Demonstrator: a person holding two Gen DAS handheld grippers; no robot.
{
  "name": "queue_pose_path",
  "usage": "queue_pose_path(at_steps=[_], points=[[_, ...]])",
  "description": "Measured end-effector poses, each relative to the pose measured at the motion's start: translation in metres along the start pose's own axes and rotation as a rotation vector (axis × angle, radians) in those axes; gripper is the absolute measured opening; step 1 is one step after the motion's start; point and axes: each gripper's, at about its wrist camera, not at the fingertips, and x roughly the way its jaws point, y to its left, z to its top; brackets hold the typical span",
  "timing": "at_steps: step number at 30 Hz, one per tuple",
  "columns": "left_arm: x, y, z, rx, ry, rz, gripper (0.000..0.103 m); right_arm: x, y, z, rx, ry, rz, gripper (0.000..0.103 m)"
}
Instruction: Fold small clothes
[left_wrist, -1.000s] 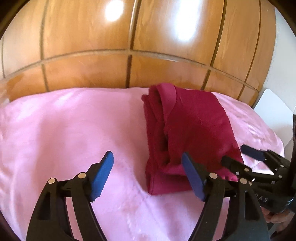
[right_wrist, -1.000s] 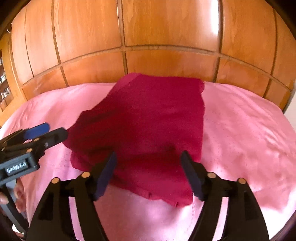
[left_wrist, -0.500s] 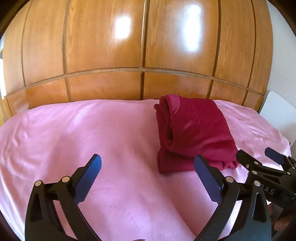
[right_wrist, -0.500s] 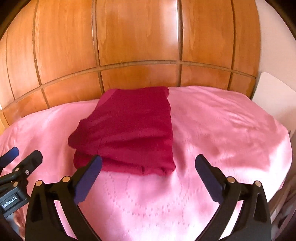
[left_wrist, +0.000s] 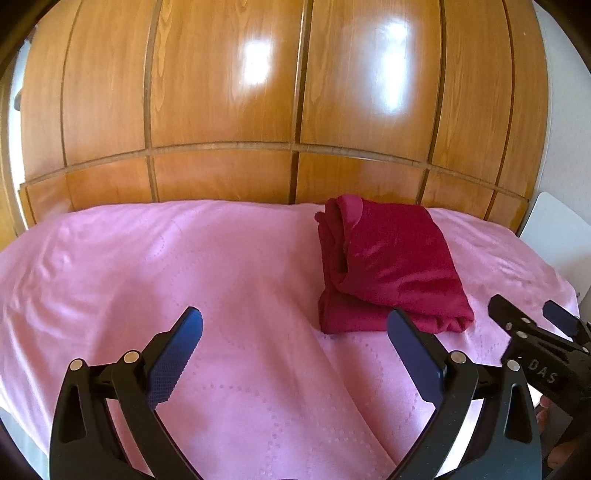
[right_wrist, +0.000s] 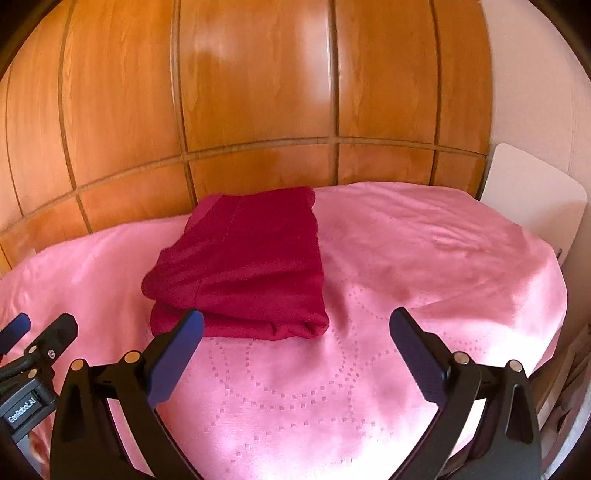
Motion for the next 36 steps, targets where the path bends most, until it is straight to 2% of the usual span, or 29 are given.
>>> queue_pose_path(at_steps=[11,36], points=[[-0.015,-0.002,0.003,-0.001,-0.044,0.027,0.099,-0.007,0.005,-0.005,-0.018,-0.004,0.009,0.101],[-0.016,0.0,0.004,-0.003,-0.045,0.039,0.099,-0.007,0.008,-0.006,-0.02,-0.012,0.008,0.101]])
